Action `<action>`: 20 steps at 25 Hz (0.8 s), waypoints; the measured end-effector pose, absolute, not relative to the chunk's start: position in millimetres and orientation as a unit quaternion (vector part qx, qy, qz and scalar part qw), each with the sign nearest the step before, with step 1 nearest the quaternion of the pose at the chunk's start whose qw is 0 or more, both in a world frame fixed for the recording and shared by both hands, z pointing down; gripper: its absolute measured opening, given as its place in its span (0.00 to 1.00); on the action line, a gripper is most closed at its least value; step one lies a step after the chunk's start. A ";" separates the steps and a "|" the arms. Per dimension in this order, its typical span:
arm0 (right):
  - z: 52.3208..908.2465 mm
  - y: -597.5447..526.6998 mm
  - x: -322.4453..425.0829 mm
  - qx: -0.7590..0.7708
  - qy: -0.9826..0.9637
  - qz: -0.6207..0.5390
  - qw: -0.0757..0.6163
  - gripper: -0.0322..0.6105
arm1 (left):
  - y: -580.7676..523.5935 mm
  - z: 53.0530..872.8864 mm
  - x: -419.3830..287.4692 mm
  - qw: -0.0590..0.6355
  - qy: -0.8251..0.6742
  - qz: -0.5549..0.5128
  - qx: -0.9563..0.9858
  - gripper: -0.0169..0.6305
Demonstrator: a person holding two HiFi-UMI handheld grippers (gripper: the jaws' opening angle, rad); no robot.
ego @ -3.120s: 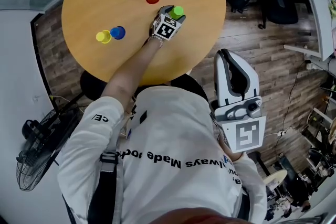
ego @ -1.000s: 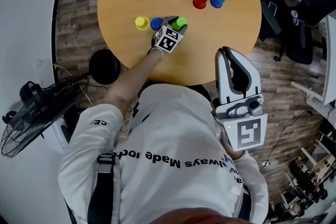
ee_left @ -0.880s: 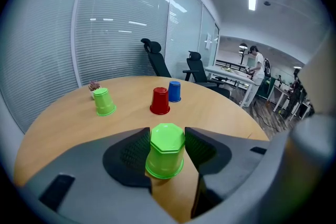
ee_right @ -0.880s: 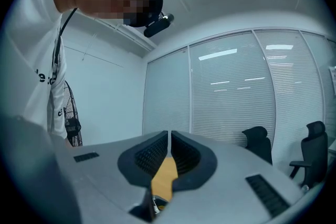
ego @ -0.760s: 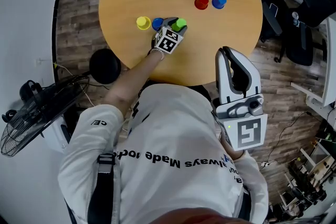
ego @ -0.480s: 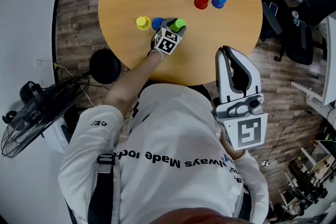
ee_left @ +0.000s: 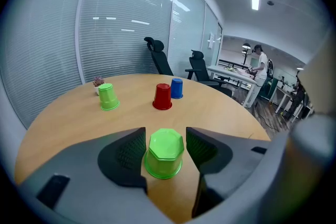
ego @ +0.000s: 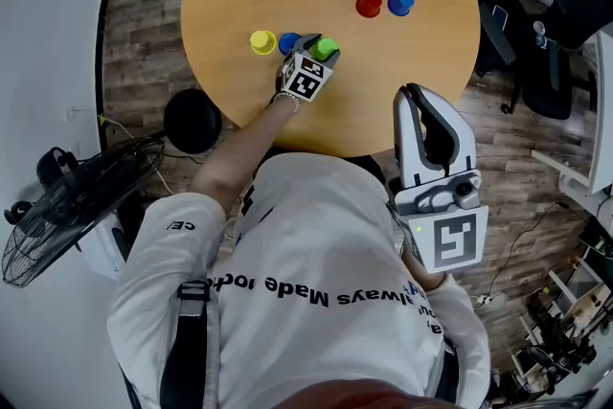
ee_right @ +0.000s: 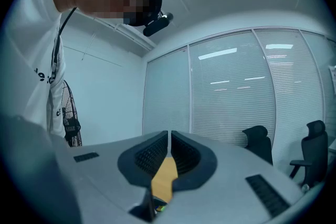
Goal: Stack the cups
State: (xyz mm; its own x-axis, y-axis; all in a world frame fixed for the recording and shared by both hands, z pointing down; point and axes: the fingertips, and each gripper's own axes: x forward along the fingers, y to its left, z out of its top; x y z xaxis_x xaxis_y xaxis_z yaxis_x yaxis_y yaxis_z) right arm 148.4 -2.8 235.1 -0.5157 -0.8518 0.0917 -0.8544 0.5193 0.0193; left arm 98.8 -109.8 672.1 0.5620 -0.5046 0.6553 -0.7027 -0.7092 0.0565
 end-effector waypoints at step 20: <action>268.2 -32.6 139.6 0.498 -0.865 0.005 0.070 0.12 | -81.3 574.0 52.3 0.185 -0.383 0.179 0.887 0.38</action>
State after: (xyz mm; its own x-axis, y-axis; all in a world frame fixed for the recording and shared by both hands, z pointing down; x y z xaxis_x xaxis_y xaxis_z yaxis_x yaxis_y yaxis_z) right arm 139.6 -32.6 268.2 -0.4948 -0.8599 0.1255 -0.8611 0.5046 0.0618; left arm 52.3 -81.3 574.0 0.6426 -0.6135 0.4590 -0.7460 -0.6376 0.1921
